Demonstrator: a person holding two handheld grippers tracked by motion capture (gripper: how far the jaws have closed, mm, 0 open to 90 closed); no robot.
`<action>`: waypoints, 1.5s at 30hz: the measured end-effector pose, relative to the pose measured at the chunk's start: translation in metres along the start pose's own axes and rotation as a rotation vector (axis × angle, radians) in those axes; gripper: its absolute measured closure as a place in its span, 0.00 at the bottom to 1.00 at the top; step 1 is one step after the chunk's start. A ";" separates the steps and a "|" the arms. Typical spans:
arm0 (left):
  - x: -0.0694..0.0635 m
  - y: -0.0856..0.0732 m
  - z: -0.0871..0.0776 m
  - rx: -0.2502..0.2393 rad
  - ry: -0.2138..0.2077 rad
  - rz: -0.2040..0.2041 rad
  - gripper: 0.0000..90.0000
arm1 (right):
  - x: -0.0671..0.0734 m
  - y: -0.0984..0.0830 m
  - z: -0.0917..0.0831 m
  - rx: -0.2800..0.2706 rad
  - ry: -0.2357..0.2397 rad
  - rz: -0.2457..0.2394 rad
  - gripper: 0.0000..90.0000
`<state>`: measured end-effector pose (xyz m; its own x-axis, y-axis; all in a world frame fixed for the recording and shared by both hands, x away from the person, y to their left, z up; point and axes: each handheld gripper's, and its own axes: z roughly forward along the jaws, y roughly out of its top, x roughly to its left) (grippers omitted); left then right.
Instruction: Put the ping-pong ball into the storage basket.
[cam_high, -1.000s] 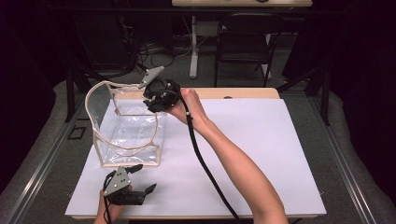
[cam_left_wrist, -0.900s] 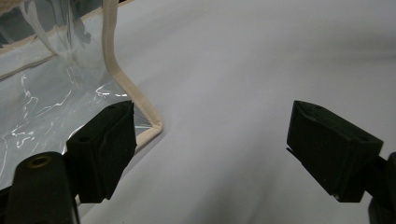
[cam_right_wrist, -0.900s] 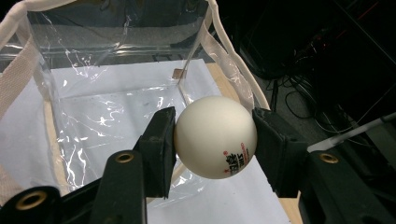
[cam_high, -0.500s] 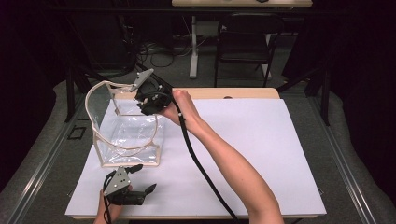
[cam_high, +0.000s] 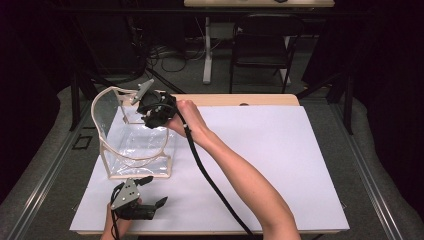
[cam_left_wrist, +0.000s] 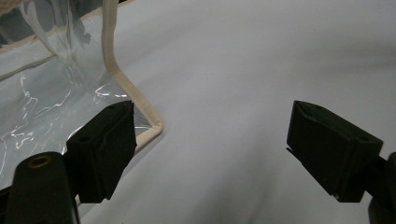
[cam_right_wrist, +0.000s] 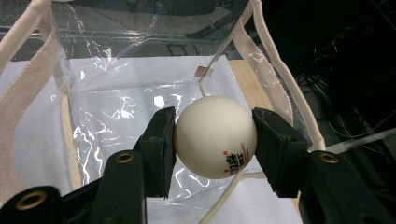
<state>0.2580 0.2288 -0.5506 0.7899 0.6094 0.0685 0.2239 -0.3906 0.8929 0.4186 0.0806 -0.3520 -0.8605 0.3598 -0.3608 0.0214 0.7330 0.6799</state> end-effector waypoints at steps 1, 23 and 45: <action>0.000 0.000 0.000 0.000 0.001 0.000 0.18 | 0.001 0.000 0.001 0.004 0.004 -0.003 0.56; 0.000 0.000 -0.001 0.000 0.002 0.001 0.18 | 0.014 0.004 0.020 0.059 0.050 -0.019 0.56; 0.001 0.000 -0.001 -0.003 0.001 0.002 0.18 | 0.022 -0.002 0.033 0.114 0.090 -0.020 0.56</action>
<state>0.2578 0.2299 -0.5501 0.7899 0.6091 0.0712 0.2200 -0.3899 0.8942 0.4169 0.1062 -0.3821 -0.9034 0.2952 -0.3110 0.0575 0.8021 0.5944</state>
